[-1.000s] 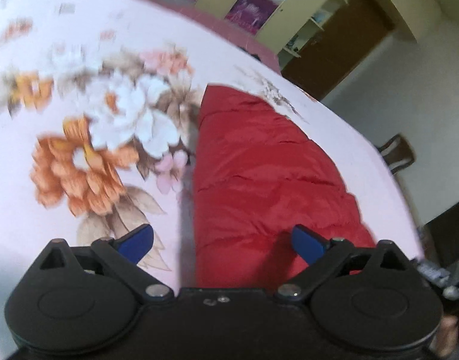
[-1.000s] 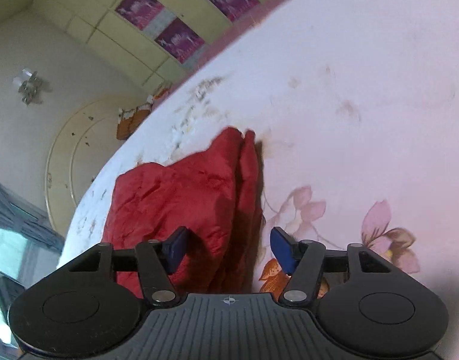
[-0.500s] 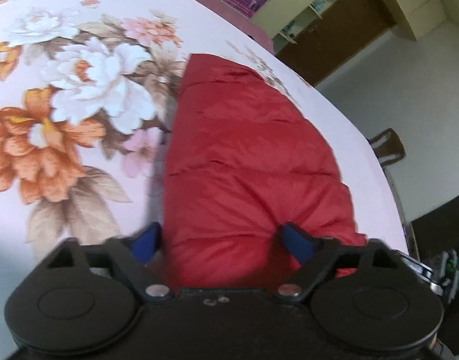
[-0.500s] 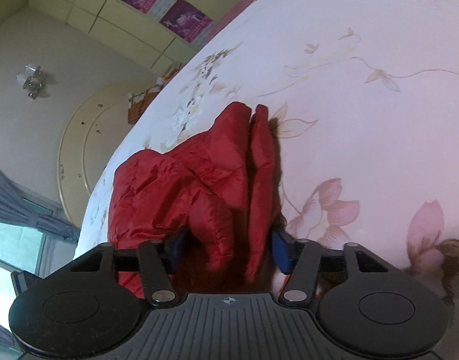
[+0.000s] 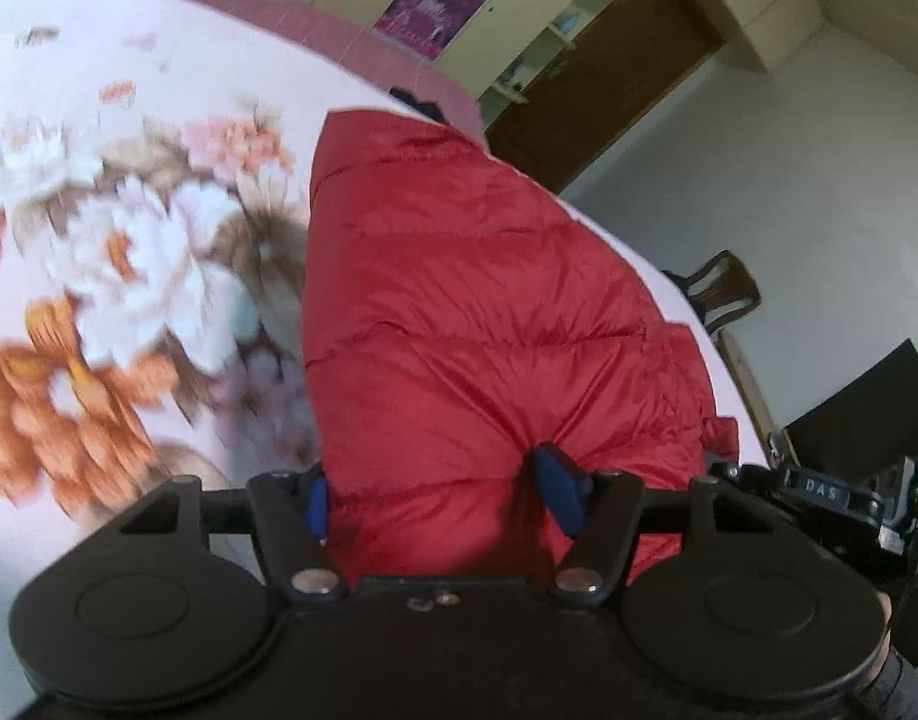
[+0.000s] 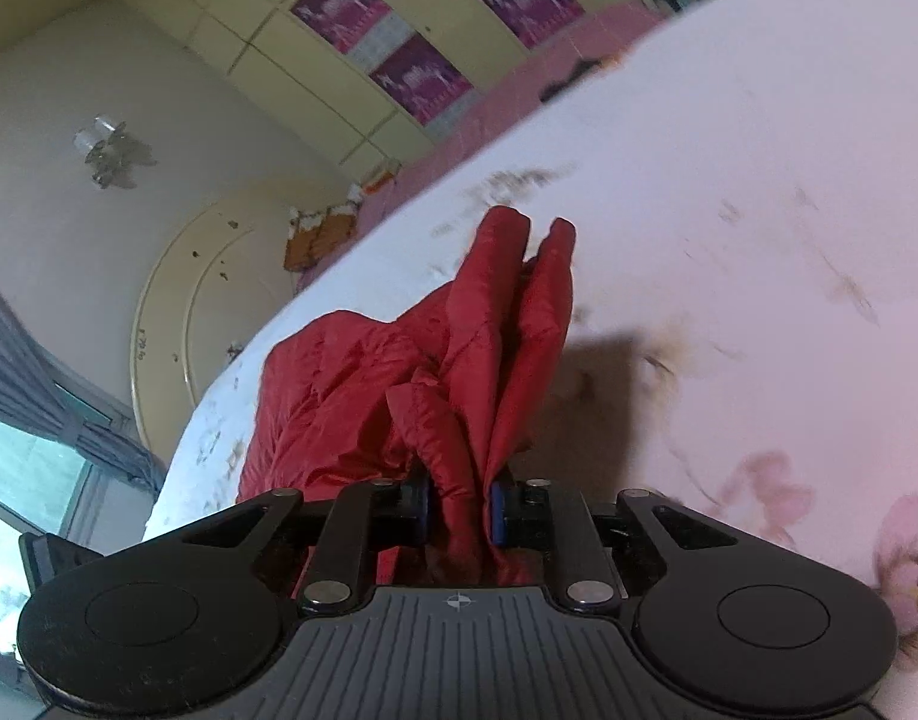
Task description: Fold large clothes
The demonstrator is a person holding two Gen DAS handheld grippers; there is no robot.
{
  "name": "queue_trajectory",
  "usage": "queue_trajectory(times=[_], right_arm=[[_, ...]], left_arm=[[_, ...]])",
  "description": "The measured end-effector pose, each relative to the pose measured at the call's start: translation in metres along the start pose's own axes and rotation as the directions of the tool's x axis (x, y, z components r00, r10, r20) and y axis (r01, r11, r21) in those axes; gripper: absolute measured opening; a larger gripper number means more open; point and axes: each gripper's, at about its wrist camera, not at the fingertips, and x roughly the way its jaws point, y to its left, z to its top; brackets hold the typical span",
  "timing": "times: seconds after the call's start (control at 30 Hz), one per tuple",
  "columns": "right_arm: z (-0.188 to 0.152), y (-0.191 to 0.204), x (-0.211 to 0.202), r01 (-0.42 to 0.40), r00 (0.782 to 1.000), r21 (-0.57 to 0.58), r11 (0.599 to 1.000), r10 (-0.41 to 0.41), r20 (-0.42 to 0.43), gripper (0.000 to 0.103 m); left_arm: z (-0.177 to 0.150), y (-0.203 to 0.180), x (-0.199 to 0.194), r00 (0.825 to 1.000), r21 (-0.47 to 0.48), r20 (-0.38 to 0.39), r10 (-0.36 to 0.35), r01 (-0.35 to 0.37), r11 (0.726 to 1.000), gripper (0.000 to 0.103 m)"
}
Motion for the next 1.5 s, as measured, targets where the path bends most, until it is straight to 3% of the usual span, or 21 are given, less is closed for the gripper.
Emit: queue_trajectory(times=[0.13,0.3,0.5,0.63,0.83,1.0,1.5], right_arm=[[0.001,0.049,0.024,-0.016,1.000,-0.042,0.999,0.017,0.011,0.017],[-0.011,0.113,0.082,-0.031,0.999,-0.086,0.996,0.029,-0.025,0.017],[-0.034,0.171,0.156,-0.065,0.993,-0.076,0.995,0.057,-0.106,0.017],[-0.051,0.188,0.192,-0.066,0.988,-0.058,0.996,0.057,-0.144,0.017],[-0.062,0.195,0.240,-0.033,0.983,-0.026,0.999,0.028,-0.183,0.017],[-0.065,0.178,0.267,0.007,0.976,0.025,1.000,-0.001,-0.217,0.017],[-0.080,0.157,0.284,0.051,0.974,0.063,0.997,-0.036,-0.226,0.017]], left_arm=[[0.027,0.020,-0.033,1.000,0.047,0.025,0.007,-0.008,0.999,0.063],[0.062,0.072,-0.076,0.998,0.053,0.044,0.051,-0.054,0.997,0.063],[0.085,0.135,-0.116,0.991,0.058,0.024,0.130,-0.131,0.990,0.063],[0.094,0.175,-0.131,0.988,0.041,-0.012,0.153,-0.152,0.987,0.063],[0.109,0.214,-0.126,0.984,0.040,-0.057,0.166,-0.164,0.986,0.063],[0.110,0.237,-0.114,0.985,0.011,-0.084,0.151,-0.150,0.989,0.064],[0.106,0.250,-0.100,0.985,0.013,-0.107,0.136,-0.135,0.991,0.070]])
